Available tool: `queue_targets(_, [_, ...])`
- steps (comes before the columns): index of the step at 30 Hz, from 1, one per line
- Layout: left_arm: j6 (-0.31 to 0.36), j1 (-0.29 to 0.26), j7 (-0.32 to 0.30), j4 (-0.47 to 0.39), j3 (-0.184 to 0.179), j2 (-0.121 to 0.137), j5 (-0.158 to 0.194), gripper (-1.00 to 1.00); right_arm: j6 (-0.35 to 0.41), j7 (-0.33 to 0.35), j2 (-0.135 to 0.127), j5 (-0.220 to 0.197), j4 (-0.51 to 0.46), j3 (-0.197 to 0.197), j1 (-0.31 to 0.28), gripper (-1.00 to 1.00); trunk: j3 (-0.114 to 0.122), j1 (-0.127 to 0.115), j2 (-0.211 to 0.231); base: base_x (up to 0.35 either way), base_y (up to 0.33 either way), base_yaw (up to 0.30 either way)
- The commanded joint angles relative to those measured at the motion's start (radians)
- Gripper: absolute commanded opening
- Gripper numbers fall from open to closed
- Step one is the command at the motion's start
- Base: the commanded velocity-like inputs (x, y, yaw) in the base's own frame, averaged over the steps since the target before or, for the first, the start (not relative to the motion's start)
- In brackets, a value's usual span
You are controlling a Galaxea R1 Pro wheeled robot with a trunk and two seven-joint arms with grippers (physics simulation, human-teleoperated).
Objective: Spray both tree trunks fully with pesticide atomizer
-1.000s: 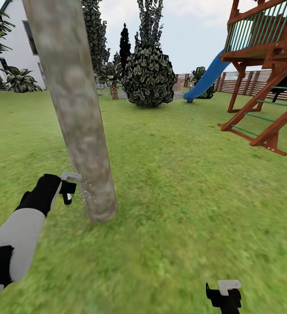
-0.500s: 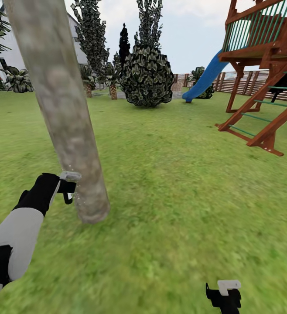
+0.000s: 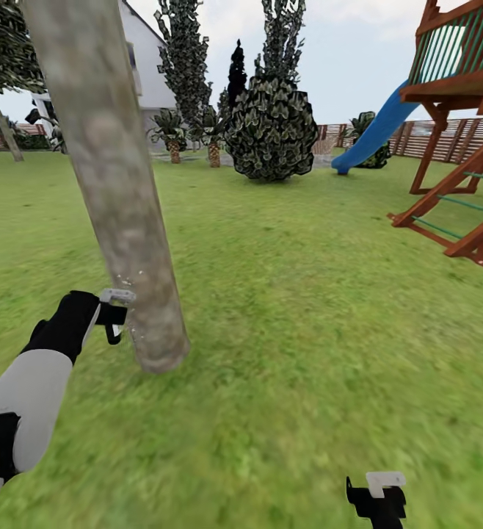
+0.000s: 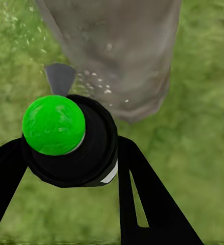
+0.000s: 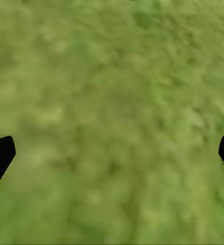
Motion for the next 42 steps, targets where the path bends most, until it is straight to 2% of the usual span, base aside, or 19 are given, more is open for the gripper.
queue_targets(1, [0.006,0.0,-0.009,-0.001,0.004,-0.001,-0.011,-1.0,-0.003,-0.002,0.0,0.011,0.001,-0.007,0.0,1.0,-0.001,0.0,0.0,0.004,-0.272,0.278])
queue_targets(8, [0.008,0.006,-0.008,0.0,0.005,-0.014,-0.006,-1.0,-0.003,-0.002,0.0,0.011,0.001,-0.007,0.0,1.0,-0.001,0.0,0.0,0.0,-0.272,0.18])
queue_targets(21, [0.008,0.002,-0.008,0.0,0.005,-0.014,-0.004,-1.0,-0.003,-0.002,0.0,0.011,0.001,-0.008,0.0,1.0,-0.001,0.0,0.0,0.089,-0.272,0.003])
queue_targets(27, [0.01,0.004,-0.008,-0.001,0.008,-0.014,-0.004,-1.0,-0.003,-0.002,0.0,0.011,0.001,-0.007,0.0,1.0,-0.001,0.0,0.0,0.13,-0.272,0.245])
queue_targets(30, [0.006,0.014,-0.007,0.001,0.012,-0.004,-0.006,-1.0,-0.003,-0.002,0.0,0.011,0.001,-0.007,0.0,1.0,-0.001,0.0,0.0,0.11,-0.272,0.276])
queue_targets(33, [0.003,0.041,0.0,0.003,0.016,0.027,-0.008,-1.0,-0.003,-0.002,0.0,0.011,0.001,-0.007,0.0,1.0,-0.001,0.0,0.0,0.024,-0.272,0.222])
queue_targets(34, [0.001,0.054,0.001,0.004,0.016,0.028,-0.007,-1.0,-0.003,-0.002,0.0,0.011,0.001,-0.007,0.0,1.0,-0.001,0.0,0.0,0.003,-0.272,0.065])
queue_targets(36, [-0.001,0.067,0.003,0.009,0.015,0.022,-0.005,-1.0,-0.003,-0.001,0.0,0.011,0.001,-0.007,0.0,1.0,-0.001,0.0,0.0,0.001,-0.272,0.022])
queue_targets(38, [-0.002,0.072,0.004,0.007,0.016,-0.009,-0.005,-1.0,-0.003,-0.002,0.0,0.011,0.001,-0.007,0.0,1.0,-0.001,0.0,0.0,0.045,-0.272,0.003])
queue_targets(39, [-0.002,0.072,0.004,0.006,0.016,-0.012,-0.006,-1.0,-0.003,-0.002,0.0,0.011,0.001,-0.007,0.0,1.0,-0.001,0.0,0.0,0.131,-0.256,0.0])
queue_targets(41, [-0.002,0.073,0.005,0.011,0.018,-0.002,-0.008,-1.0,-0.003,-0.001,0.0,0.011,0.001,-0.007,0.0,1.0,-0.001,0.0,0.0,0.209,-0.196,0.0])
queue_targets(42, [-0.002,0.074,0.007,0.014,0.026,0.013,-0.008,-1.0,-0.003,-0.001,0.0,0.011,0.001,-0.007,0.0,1.0,-0.001,0.0,0.0,0.307,-0.047,0.0])
